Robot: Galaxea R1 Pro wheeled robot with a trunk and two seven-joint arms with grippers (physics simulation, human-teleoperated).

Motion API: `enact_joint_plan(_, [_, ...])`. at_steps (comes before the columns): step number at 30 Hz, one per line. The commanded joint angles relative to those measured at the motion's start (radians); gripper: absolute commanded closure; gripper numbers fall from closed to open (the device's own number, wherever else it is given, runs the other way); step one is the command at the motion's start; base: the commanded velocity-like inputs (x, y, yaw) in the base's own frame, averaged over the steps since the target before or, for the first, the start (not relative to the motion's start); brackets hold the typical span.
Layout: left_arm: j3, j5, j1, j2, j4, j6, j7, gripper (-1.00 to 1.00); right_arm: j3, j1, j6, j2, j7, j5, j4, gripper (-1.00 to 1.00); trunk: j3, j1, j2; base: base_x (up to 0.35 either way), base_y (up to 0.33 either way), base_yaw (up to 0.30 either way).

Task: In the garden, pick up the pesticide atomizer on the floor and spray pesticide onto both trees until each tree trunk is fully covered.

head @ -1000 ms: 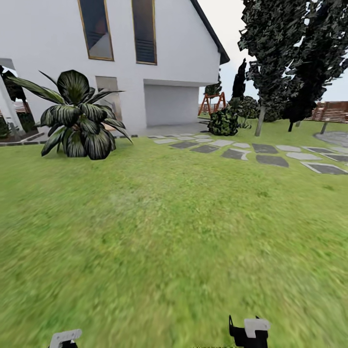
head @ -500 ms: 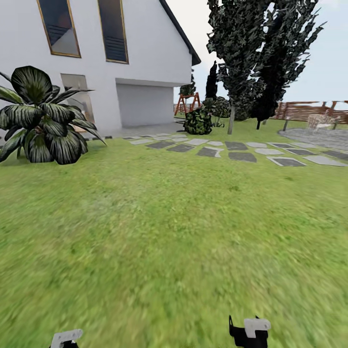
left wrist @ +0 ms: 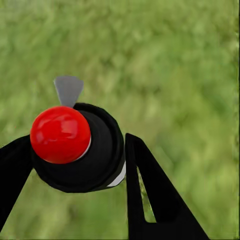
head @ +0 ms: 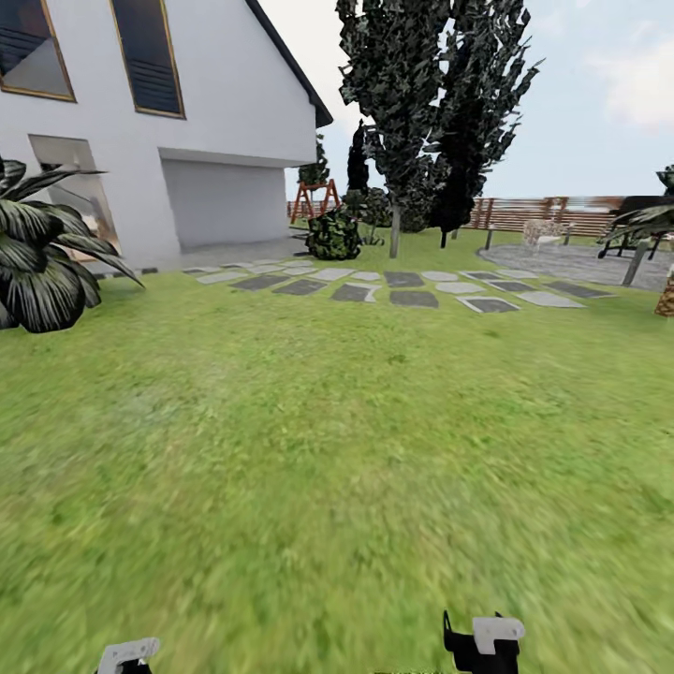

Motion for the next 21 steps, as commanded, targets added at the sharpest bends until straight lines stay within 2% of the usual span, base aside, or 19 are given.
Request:
enact_joint_plan(1, [0.001, 0.000, -0.001, 0.000, 0.000, 0.000, 0.000, 1.00, 0.000, 0.000, 0.000, 0.000, 0.000, 0.000, 0.000, -1.00, 0.000, 0.000, 0.000, 0.000, -0.272, -0.298])
enact_joint_plan(21, [0.000, 0.000, 0.000, 0.000, 0.000, 0.000, 0.000, 1.00, 0.000, 0.000, 0.000, 0.000, 0.000, 0.000, 0.000, -1.00, 0.000, 0.000, 0.000, 0.000, -0.272, -0.298])
